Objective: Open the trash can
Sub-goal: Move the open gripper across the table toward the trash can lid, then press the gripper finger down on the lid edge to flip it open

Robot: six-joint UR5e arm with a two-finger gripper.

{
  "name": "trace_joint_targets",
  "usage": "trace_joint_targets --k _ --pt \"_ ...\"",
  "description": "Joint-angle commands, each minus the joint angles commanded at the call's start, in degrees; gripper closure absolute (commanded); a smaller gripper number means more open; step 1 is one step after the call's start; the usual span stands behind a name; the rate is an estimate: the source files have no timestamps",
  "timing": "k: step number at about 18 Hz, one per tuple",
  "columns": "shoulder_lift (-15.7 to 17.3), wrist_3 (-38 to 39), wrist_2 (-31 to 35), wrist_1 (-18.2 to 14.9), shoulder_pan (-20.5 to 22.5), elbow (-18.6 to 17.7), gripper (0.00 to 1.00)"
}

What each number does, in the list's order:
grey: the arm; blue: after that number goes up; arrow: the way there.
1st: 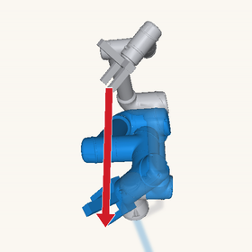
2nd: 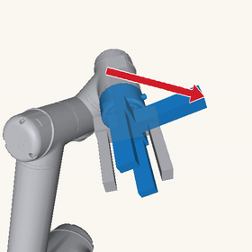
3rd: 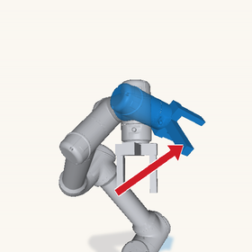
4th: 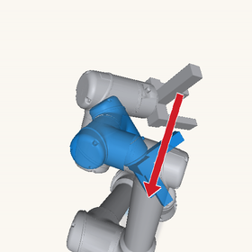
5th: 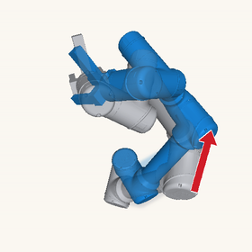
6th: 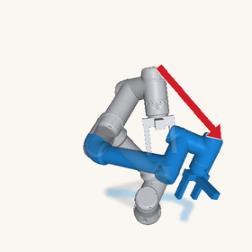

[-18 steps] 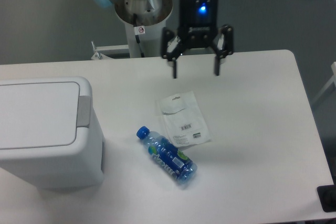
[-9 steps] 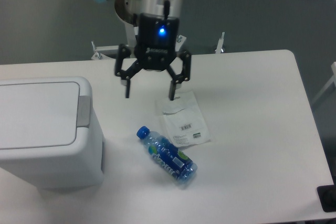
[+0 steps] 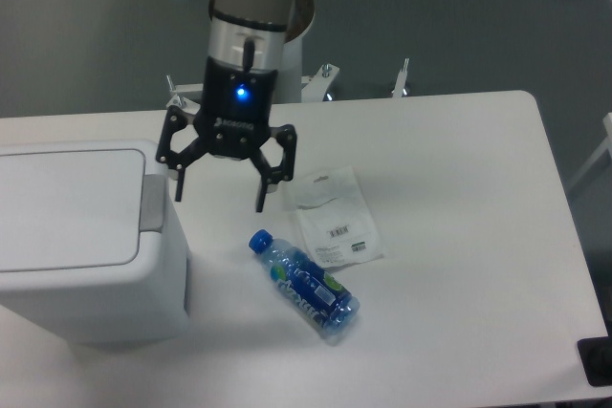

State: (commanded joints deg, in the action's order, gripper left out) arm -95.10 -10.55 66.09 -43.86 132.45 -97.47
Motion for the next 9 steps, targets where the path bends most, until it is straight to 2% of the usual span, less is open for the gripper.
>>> trace_joint_targets --k 9 --pt "-1.06 -0.97 0.09 0.0 -0.09 -0.09 0.0"
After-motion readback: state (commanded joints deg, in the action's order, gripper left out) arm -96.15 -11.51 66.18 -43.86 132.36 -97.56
